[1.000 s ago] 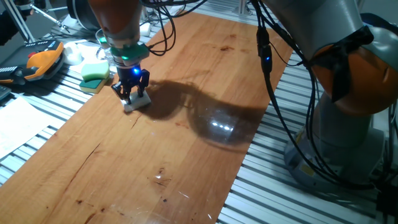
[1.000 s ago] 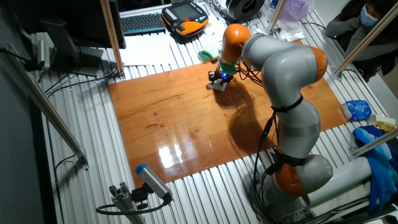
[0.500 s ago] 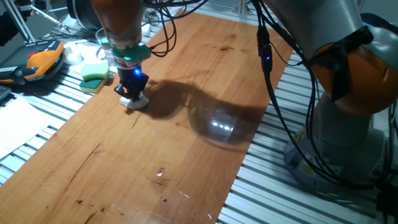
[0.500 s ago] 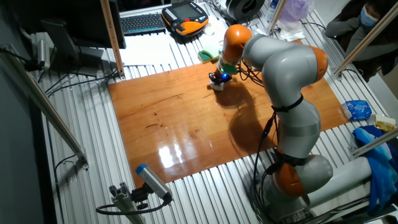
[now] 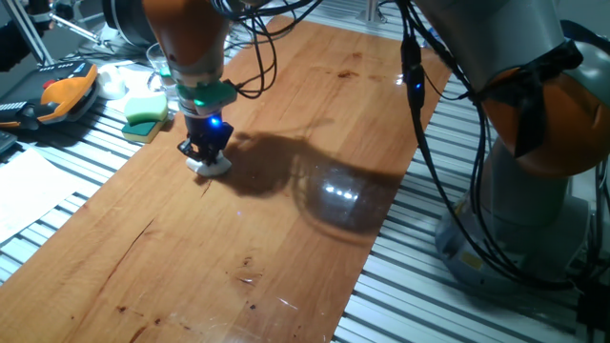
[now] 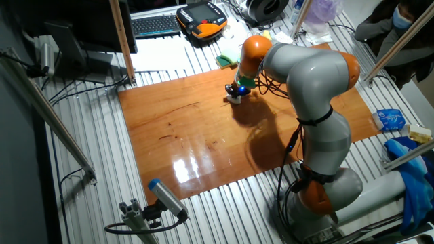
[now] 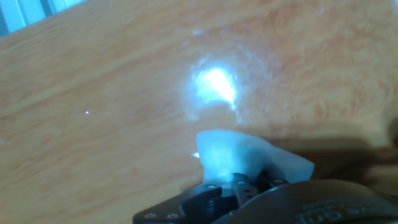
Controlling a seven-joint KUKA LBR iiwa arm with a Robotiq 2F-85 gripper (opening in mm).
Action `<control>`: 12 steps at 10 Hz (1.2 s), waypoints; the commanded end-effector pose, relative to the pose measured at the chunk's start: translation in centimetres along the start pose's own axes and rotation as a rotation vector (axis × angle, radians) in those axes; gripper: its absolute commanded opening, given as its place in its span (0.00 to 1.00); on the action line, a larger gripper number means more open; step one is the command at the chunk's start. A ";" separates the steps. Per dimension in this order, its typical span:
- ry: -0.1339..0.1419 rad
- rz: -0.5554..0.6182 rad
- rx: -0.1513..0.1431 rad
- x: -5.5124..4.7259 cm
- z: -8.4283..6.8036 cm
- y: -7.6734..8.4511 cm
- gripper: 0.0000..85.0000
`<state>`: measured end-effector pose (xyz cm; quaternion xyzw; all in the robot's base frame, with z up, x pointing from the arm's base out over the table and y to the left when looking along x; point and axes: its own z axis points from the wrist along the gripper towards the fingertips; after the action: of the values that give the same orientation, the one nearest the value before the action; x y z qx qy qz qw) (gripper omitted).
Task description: Clean the tabletop with a sponge
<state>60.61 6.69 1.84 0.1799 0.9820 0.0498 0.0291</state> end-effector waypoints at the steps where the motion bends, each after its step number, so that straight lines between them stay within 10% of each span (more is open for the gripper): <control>1: 0.008 0.009 0.000 0.8 0.3 0.0 0.20; 6: 0.005 0.029 0.009 3.2 0.2 0.2 0.20; 7: 0.008 0.031 0.010 3.6 0.2 0.1 0.40; 8: 0.016 0.025 0.013 4.0 0.0 0.1 0.40; 12: 0.032 -0.005 0.071 5.5 -0.7 -0.2 0.40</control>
<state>54.81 8.43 1.99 0.1763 0.9842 0.0164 0.0020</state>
